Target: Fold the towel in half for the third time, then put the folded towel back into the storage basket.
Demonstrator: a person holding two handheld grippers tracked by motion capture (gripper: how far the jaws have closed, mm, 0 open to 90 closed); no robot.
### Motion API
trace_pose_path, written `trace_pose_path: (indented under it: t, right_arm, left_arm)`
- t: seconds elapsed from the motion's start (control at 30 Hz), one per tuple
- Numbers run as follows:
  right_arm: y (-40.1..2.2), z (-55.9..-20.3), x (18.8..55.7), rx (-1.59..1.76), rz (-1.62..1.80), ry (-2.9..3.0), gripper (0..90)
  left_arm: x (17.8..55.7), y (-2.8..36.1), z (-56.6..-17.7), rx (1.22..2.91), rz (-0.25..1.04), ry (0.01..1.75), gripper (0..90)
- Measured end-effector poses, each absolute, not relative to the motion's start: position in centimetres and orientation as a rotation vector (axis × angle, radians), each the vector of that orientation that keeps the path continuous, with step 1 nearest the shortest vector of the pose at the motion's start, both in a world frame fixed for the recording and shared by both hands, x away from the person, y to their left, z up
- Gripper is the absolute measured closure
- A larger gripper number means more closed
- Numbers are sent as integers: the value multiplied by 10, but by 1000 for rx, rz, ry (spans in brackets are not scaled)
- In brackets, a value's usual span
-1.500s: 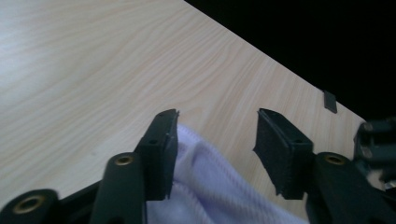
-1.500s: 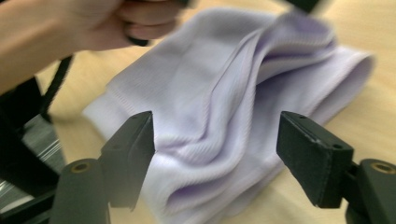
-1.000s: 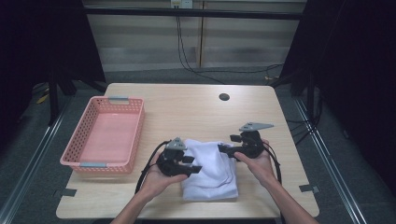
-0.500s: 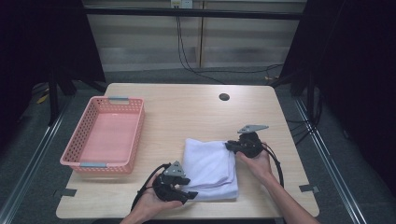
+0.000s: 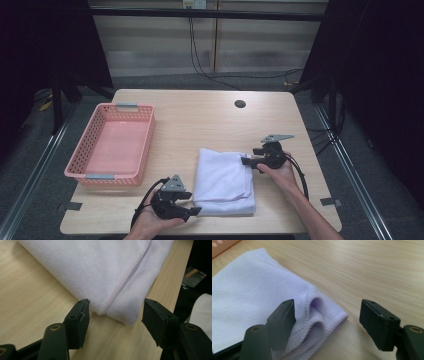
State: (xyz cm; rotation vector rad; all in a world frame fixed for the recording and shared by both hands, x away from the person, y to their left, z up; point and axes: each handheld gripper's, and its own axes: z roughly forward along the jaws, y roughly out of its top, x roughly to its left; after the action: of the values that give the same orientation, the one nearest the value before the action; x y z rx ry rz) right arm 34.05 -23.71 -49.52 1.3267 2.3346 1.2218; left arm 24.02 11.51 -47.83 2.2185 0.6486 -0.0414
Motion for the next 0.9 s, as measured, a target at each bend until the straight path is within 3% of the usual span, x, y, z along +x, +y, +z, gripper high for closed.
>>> trace_pose_path:
  t: [0.17,0.63,0.83,0.9]
  right_arm:
    - [-231,-496,343,1319,1259,2367,202]
    - [-217,-506,353,1299,1221,2460,141]
    - [-218,-506,352,1263,1244,2505,143]
    - [-217,-505,350,1248,1247,2526,142]
  left_arm:
    - [247,104,-483,2224,-135,635,277]
    - [247,109,-484,2244,-6,666,278]
    - [247,84,-493,2350,-19,609,152]
    - [246,87,-492,2354,-10,601,168]
